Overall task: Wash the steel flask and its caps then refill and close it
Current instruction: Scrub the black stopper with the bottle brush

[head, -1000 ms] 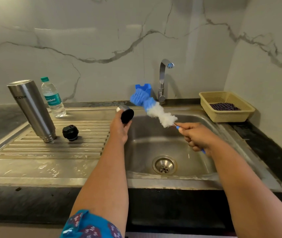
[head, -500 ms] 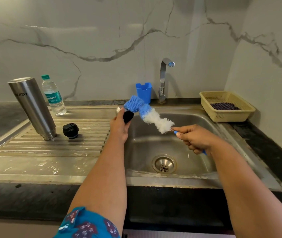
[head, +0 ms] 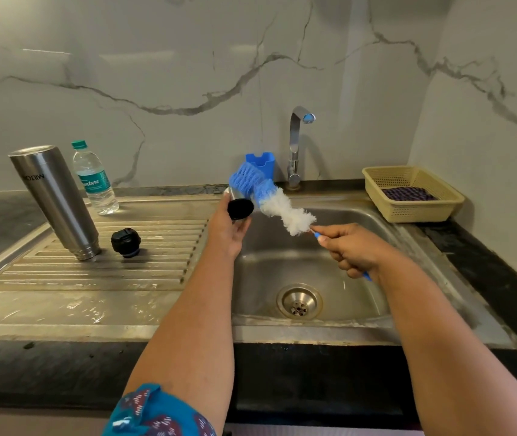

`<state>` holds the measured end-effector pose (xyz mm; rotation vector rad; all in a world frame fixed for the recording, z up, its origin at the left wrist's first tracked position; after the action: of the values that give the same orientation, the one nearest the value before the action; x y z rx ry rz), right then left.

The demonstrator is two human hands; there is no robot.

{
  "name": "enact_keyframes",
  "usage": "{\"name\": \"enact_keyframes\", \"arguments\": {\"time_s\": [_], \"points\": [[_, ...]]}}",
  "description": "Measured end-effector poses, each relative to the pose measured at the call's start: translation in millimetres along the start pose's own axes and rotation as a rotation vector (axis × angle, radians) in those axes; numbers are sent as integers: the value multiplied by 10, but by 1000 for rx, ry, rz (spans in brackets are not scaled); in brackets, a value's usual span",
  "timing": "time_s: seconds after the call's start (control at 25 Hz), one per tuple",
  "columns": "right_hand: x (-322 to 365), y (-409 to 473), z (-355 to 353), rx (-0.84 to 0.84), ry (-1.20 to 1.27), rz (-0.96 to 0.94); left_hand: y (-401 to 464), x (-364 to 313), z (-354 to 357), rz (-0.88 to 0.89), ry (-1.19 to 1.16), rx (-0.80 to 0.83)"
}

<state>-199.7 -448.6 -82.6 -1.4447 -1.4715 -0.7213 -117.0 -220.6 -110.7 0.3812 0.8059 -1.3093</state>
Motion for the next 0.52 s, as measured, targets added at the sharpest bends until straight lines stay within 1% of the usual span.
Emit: {"name": "enact_keyframes", "arguments": {"time_s": [0.08,0.2,0.28,0.4,0.44,0.52], "points": [[-15,-12,-96,21,11,15,20,-51,-52,14,78,-52],[-19,-2,-84,2,0,10,3,-43,-82,-2,158,38],[-3,-15,-78,13,-9,-5,-22,-50,-68,-3,119,58],[-5,-52,-161,54,-29,6,3,-126,-141,47,-71,-23],[-9,-56,-158,59,-35,10,12,-139,-158,57,-95,-40],[0,-46,-96,56,-48,-1,6,-108,-131,47,-23,-11]]}}
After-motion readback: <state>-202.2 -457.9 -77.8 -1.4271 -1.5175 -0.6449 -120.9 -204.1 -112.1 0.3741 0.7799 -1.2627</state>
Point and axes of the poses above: each hand's wrist, its own y-axis towards the middle knuckle, its own z-axis out of the palm, x = y × z, the point moved 1 cm from there along y, towards the middle knuckle, and after that the axes turned 6 degrees about -y, right-handed, at the moved point
